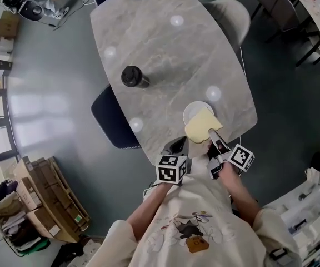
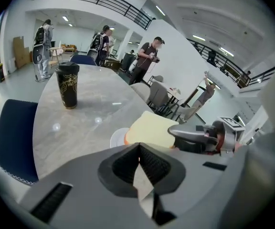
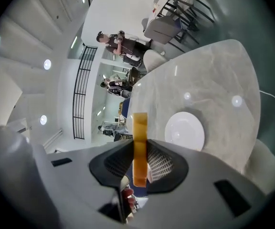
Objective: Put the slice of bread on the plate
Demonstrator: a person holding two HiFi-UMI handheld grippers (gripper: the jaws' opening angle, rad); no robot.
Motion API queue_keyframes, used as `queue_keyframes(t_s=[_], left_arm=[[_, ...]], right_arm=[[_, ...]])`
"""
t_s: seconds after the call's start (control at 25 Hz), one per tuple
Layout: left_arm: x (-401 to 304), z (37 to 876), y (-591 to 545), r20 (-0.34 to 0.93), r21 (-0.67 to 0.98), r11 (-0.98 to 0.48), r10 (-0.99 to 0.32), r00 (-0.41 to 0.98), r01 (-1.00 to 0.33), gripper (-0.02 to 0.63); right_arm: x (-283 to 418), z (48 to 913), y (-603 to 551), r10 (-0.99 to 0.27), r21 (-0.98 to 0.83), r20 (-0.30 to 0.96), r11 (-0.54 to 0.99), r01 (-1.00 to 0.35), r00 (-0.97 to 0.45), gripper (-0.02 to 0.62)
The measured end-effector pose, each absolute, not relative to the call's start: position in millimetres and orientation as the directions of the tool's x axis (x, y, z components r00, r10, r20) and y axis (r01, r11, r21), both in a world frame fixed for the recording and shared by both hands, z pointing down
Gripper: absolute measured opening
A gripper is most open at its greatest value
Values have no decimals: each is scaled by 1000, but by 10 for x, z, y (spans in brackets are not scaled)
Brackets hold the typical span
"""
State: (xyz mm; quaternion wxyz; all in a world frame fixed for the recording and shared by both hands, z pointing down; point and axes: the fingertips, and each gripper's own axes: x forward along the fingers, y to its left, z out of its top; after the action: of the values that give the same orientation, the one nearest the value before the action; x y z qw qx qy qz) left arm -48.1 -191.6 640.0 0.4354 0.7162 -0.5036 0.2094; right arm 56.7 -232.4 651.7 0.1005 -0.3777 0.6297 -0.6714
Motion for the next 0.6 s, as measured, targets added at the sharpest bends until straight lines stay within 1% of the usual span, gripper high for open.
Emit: queue_keyframes(t_s=[0.12, 0.28, 0.44, 0.6], left_arm=[[-570, 6557, -2042, 757, 368, -80, -553, 348, -926, 11], [-681, 6810, -2132, 771, 340, -5, -571, 282, -940, 11], [-661, 7043, -2197, 789, 357, 54, -552, 270, -932, 11], [-674, 7116, -2243, 798, 341, 42, -541, 266, -939, 11]], right_arm=[[562, 6738, -2395, -570, -897, 438, -218, -385, -695, 86], [393, 6879, -2518, -538, -909, 415, -201, -366, -734, 86], [366, 7085, -2556, -499, -896, 442, -199, -397, -746, 86], [355, 7311, -2582, -474, -871, 489, -219, -440, -732, 86]])
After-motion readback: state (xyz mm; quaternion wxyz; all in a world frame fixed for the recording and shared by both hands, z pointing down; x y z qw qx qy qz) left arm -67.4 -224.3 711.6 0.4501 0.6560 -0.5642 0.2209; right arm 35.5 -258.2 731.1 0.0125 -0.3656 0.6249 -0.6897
